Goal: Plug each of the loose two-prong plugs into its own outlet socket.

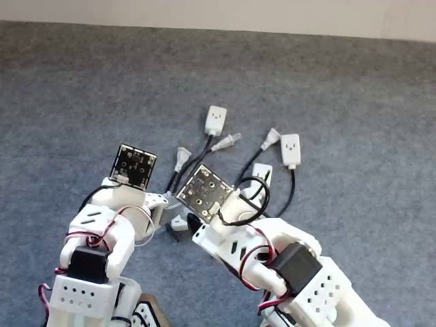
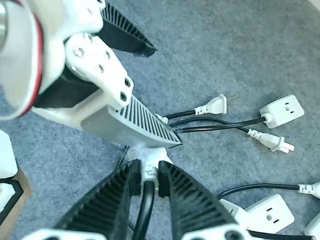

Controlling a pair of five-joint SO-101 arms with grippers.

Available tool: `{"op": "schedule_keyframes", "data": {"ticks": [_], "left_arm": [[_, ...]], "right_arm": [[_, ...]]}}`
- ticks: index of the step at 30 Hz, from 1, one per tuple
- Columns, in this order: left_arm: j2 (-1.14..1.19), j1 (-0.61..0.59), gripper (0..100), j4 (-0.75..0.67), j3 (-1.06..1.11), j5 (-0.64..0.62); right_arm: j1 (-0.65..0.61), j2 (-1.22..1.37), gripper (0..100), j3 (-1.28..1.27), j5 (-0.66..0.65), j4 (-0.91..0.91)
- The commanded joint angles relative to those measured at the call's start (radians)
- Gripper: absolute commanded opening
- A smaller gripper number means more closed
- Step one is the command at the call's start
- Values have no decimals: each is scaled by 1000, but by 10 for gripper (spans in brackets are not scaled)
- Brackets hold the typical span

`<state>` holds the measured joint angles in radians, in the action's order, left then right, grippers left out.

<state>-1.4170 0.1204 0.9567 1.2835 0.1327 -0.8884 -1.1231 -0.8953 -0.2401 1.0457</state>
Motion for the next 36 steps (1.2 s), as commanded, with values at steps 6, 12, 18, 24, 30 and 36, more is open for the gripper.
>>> {"op": "schedule_keyframes", "data": {"ticks": [6, 12, 18, 24, 30, 36], "left_arm": [[-4, -145, 411, 2, -73, -6], [-2, -308, 411, -34, -97, -35], [-1, -455, 411, -52, -105, -63], [-1, -478, 411, -48, -104, -63], [-1, -479, 411, -46, -97, -60], [-1, -478, 411, -44, -97, -60]], "right_arm": [[48, 162, 6, 171, -64, 42], [47, 472, 6, 328, -265, 39], [50, 650, 6, 372, -552, 41], [48, 687, 6, 366, -667, 35], [50, 687, 6, 364, -684, -25], [47, 696, 6, 286, -692, -111]]}}
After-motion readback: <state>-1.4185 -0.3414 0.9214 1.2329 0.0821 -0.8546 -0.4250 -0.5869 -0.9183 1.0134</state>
